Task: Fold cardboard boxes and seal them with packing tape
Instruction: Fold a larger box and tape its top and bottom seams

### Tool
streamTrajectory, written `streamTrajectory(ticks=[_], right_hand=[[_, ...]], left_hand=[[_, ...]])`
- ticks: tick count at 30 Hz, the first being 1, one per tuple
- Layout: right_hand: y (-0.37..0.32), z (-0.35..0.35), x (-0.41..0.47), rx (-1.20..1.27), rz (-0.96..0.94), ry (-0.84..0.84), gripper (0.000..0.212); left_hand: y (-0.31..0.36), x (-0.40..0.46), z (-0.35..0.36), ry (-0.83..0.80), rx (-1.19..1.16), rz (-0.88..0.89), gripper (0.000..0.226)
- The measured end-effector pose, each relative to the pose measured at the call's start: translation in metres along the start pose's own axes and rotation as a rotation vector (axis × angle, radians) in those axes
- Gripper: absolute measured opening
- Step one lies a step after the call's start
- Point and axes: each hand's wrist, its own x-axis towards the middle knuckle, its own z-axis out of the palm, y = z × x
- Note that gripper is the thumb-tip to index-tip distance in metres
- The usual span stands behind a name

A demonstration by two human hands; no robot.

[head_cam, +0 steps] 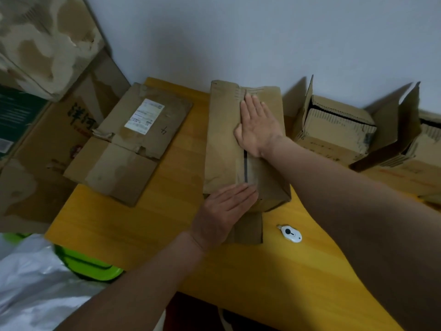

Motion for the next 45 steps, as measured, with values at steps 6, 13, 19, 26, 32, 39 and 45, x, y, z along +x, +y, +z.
streamTrajectory(ticks=[6,13,19,26,32,39,45], right_hand=[[0.019,-0.004,0.036,-0.005,0.022,0.104,0.064],[0.032,-0.018,0.066,0.247,0.064,0.213,0.032],[0.033,-0.005,0.069,0.217,0.008,0.251,0.047],[0.033,0.004,0.037,0.254,0.046,0.217,0.04],[0.015,0.016,-0.028,0.268,0.08,0.193,0.046],[-0.003,0.024,-0.087,0.314,0.149,0.239,0.038],[-0.016,0.03,-0.106,0.211,0.266,0.154,0.068]], left_hand=[[-0.003,-0.005,0.001,-0.029,0.002,0.012,0.028],[-0.01,-0.005,0.012,0.032,0.081,0.115,0.031],[-0.012,-0.005,0.034,0.171,0.154,0.153,0.038],[0.011,-0.021,0.038,0.348,0.299,0.257,0.037],[0.05,-0.06,0.01,0.325,0.387,0.202,0.037],[0.087,-0.094,-0.034,0.176,0.36,0.085,0.049],[0.101,-0.096,-0.053,0.052,0.41,-0.021,0.061]])
